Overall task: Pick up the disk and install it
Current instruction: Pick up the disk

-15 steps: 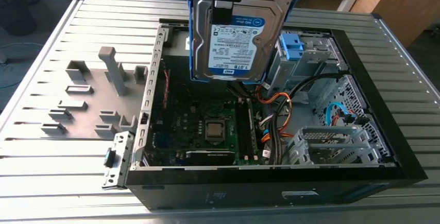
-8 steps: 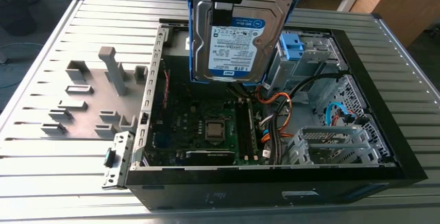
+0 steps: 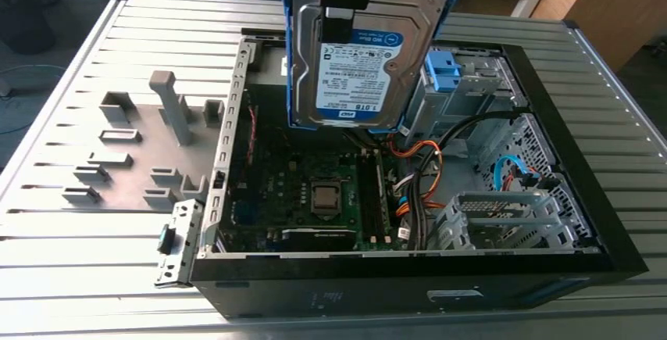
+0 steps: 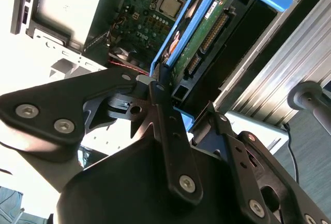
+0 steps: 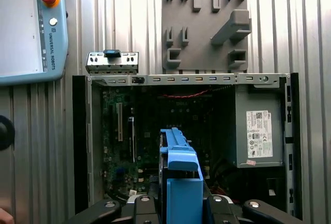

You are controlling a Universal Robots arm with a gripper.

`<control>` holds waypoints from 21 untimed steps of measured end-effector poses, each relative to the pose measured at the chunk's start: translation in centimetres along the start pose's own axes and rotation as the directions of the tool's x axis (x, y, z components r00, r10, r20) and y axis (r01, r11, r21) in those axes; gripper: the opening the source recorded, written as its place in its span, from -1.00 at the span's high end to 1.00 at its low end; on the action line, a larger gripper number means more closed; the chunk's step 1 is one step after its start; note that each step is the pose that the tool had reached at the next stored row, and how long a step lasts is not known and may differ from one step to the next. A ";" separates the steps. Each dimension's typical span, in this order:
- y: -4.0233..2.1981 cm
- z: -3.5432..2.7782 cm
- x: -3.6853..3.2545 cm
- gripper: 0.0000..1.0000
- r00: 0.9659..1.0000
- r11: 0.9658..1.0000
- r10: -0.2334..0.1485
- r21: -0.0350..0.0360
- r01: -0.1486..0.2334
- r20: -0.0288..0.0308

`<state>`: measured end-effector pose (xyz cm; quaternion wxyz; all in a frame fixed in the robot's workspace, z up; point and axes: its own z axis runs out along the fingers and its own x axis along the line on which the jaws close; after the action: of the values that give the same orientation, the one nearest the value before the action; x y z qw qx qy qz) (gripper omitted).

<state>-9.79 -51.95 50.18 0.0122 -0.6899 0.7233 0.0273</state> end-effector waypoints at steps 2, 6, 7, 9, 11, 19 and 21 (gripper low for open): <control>-0.01 0.00 0.13 0.27 1.000 1.000 0.000 0.000 0.000 0.000; -0.02 -0.02 0.43 0.27 1.000 1.000 0.000 0.000 0.000 0.000; -0.02 -0.03 0.51 0.27 1.000 1.000 0.000 0.000 0.000 0.000; -0.03 -0.03 0.67 0.27 1.000 1.000 0.000 0.000 0.000 0.000; -0.04 -0.05 0.84 0.27 1.000 1.000 0.000 0.000 0.000 0.000; -0.07 -0.08 1.55 0.27 1.000 1.000 0.000 0.000 0.000 0.000; -0.08 -0.09 1.75 0.27 1.000 1.000 0.000 0.000 0.000 0.000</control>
<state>-9.79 -53.70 50.18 0.0122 -0.6899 0.7233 0.0273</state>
